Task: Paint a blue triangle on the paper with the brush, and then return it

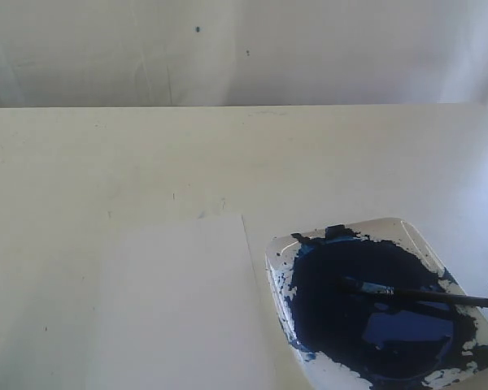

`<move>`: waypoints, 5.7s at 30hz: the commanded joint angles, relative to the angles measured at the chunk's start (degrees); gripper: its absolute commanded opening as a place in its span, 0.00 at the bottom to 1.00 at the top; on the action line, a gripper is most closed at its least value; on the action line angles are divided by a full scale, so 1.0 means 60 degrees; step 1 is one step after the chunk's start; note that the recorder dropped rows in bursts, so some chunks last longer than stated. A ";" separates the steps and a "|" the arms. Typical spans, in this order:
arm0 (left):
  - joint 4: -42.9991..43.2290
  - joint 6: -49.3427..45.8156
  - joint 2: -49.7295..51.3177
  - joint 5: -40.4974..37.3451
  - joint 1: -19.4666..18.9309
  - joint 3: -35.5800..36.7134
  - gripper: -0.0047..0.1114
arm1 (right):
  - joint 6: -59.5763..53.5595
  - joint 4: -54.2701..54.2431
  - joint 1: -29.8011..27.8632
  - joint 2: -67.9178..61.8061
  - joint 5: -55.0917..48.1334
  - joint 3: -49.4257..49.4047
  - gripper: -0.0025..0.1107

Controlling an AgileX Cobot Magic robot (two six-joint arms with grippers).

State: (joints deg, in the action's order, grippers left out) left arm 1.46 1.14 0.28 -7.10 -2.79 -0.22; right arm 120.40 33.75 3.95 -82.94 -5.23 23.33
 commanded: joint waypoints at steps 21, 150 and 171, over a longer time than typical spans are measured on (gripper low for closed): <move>-0.0052 0.0034 -0.0046 0.0015 0.0044 0.0036 0.04 | 0.0036 0.0045 -0.0097 -0.0024 0.0169 0.0008 0.22; -0.0052 0.0034 -0.0046 0.0015 0.0044 0.0036 0.04 | -1.2789 0.3299 -0.0097 0.3619 1.0387 -0.1005 0.02; -0.0052 0.0034 -0.0046 0.0532 0.0043 0.0036 0.04 | -1.2789 0.3123 -0.0097 0.3635 1.0840 -0.1005 0.02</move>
State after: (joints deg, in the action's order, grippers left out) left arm 1.46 1.14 0.28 -6.53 -2.79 -0.22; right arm 44.38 53.00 3.66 -61.49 58.87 17.56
